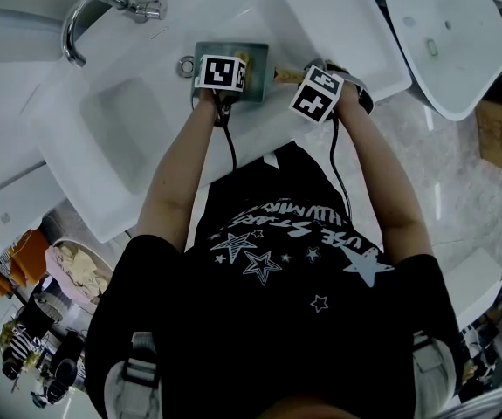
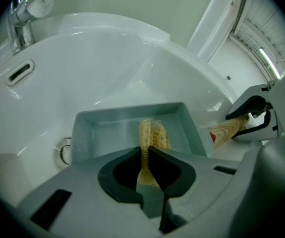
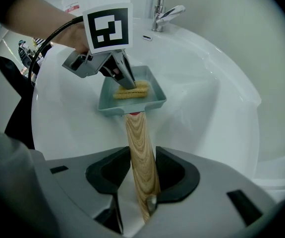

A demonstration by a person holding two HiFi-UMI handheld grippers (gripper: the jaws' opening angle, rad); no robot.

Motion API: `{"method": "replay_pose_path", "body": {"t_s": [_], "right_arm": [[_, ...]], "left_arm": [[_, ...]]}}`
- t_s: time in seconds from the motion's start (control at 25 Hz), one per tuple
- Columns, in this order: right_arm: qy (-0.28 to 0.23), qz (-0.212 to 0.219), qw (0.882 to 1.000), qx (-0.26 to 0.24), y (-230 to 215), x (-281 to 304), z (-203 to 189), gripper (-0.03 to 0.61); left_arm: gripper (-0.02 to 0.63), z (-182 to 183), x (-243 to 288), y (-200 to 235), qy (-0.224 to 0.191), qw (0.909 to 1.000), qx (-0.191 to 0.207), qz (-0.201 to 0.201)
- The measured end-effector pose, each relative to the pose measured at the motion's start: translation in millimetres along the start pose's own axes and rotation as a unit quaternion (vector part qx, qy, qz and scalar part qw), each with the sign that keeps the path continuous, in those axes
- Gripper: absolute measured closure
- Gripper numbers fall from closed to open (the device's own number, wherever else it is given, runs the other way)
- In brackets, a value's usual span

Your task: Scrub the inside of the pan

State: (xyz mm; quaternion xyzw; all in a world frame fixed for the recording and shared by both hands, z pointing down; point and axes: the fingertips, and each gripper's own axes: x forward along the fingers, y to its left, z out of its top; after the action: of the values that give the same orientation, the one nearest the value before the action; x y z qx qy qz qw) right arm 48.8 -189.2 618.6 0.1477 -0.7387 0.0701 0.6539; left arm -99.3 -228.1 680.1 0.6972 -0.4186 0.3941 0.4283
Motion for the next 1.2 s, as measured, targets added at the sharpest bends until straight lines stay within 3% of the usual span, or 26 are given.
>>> {"method": "replay_pose_path", "body": {"t_s": [0.16,0.36,0.76,1.2], "right_arm": [[0.001,0.001,1.0,0.001,-0.3,0.3,0.5,0.422],[0.002,-0.001,1.0,0.002,0.2,0.6,0.3,0.422],[0.007,-0.004,1.0,0.002,0.6,0.7,-0.2,0.422],[0.01,-0.008,1.0,0.001,0.3,1.7,-0.1,0.422]], "left_arm": [[0.563,-2.2,-2.0,21.0,0.004,0.9997,0.002,0.026],[0.563,-6.5,-4.3,44.5,-0.001,0.9987,-0.034,0.038],[0.563,-17.2,-1.1,75.2,0.002,0.9966,-0.057,0.059],[0.563,-16.0,2.9,76.2,0.005,0.9975,-0.029,0.064]]}}
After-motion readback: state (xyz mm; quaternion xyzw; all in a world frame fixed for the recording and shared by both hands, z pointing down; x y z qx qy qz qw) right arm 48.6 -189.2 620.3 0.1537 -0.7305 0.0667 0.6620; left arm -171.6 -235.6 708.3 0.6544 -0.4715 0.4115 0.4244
